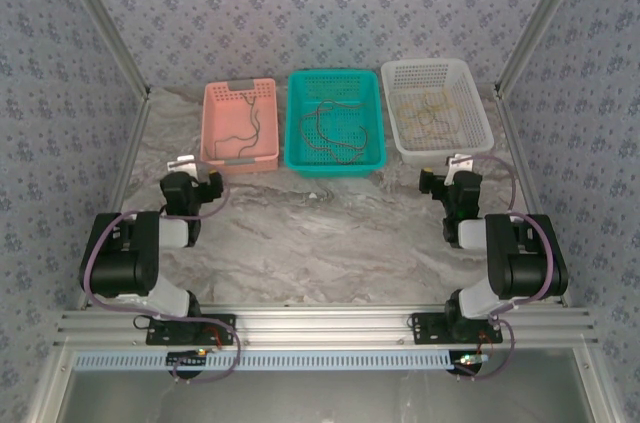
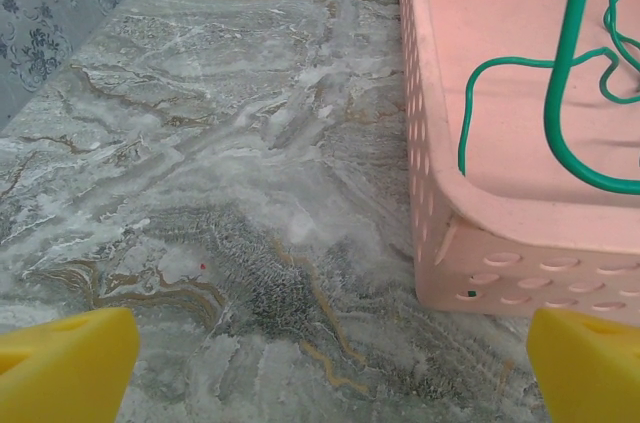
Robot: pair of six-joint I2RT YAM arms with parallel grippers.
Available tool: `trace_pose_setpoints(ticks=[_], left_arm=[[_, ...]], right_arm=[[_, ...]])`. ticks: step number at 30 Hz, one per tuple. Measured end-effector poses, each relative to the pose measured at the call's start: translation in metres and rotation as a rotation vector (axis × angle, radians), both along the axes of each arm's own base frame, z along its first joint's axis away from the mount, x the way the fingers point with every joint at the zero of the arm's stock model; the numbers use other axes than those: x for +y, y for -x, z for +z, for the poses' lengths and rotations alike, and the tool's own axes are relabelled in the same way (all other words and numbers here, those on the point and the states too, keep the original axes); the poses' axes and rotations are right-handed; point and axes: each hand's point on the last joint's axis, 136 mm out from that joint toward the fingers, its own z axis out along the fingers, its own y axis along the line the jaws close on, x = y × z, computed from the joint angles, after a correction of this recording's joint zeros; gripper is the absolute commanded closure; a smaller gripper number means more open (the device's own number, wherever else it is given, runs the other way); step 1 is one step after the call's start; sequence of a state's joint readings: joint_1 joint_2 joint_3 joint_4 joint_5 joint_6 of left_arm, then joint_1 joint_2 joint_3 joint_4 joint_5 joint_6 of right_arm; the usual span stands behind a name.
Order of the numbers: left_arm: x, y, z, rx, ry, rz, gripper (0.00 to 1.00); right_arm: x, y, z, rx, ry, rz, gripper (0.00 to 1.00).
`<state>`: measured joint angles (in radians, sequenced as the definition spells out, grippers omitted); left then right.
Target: Untangle the cables
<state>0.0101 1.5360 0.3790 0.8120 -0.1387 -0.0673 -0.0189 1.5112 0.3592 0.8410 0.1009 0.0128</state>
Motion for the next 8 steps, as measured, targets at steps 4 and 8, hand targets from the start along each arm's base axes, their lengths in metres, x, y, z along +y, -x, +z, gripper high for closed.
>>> trace_pose_setpoints(ticks=[4, 8], left_arm=[[-0.0001, 0.0000, 0.0000, 0.000, 0.000, 0.000, 0.01], [-0.0001, 0.0000, 0.0000, 0.000, 0.000, 0.000, 0.01]], right_arm=[[0.0000, 0.0000, 0.0000, 0.000, 0.000, 0.000, 0.01], [0.0000, 0.0000, -0.0001, 0.001, 0.003, 0.001, 0.01]])
